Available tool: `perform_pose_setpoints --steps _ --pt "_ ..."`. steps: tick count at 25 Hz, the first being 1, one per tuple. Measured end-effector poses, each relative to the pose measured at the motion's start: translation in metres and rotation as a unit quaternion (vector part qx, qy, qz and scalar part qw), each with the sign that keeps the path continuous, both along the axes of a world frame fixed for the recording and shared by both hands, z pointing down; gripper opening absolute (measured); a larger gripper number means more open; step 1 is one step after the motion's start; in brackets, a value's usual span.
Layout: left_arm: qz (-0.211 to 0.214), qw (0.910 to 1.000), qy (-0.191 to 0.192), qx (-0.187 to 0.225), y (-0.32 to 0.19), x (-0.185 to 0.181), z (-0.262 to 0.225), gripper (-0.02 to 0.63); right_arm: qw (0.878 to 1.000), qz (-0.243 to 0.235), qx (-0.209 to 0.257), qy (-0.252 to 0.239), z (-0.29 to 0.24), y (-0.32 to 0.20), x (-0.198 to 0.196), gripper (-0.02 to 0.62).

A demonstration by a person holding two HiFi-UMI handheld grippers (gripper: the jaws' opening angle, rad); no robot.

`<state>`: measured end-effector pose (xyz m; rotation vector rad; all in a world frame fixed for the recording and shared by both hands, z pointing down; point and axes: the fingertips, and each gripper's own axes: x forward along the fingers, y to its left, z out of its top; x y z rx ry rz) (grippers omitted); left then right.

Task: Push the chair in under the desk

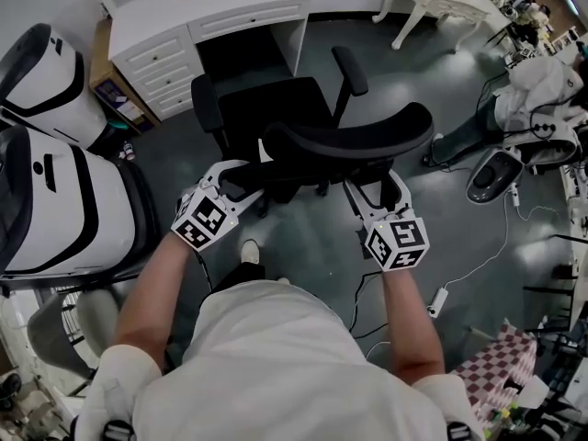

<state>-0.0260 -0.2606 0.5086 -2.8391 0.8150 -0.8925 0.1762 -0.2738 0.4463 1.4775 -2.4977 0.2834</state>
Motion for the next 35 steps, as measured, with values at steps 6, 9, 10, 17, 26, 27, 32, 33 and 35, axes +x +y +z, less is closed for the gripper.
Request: perform_pose_setpoints --steps 6,9,10,17,26,27,32,33,35 --pt "0.006 1.0 -0.001 -0.004 -0.021 -0.008 0.001 0.206 1.0 0.0 -0.009 0.003 0.001 -0.024 -0.008 0.31" --pt "0.01 0.9999 -0.001 -0.004 -0.03 -0.011 0.0 0.204 1.0 0.001 -0.01 0.003 0.001 -0.033 -0.011 0.31" --pt "0.011 0.9999 -0.001 -0.004 -0.032 -0.011 -0.001 0.204 1.0 0.001 -0.011 0.003 0.0 -0.035 -0.012 0.31" --pt "0.016 0.9998 -0.002 -0.008 -0.05 -0.019 0.001 0.204 1.0 0.01 -0.007 -0.002 0.001 -0.05 -0.018 0.31" --pt "0.024 0.9997 -0.002 -0.005 -0.077 -0.027 0.001 0.199 1.0 0.012 0.003 -0.007 0.0 -0.077 -0.027 0.31" --pt "0.024 0.9997 -0.003 -0.005 -0.08 -0.028 0.001 0.199 1.0 0.012 0.003 -0.007 0.0 -0.081 -0.028 0.31" --pt "0.023 0.9997 -0.001 -0.005 -0.096 -0.029 0.002 0.199 1.0 0.008 0.001 -0.009 0.001 -0.098 -0.03 0.31" --pt "0.024 0.9997 -0.001 -0.007 -0.099 -0.029 0.002 0.199 1.0 0.008 0.002 -0.011 0.001 -0.101 -0.029 0.31" --pt "0.026 0.9996 0.002 -0.01 -0.105 -0.03 0.003 0.199 1.0 0.008 0.004 -0.011 0.001 -0.107 -0.03 0.31"
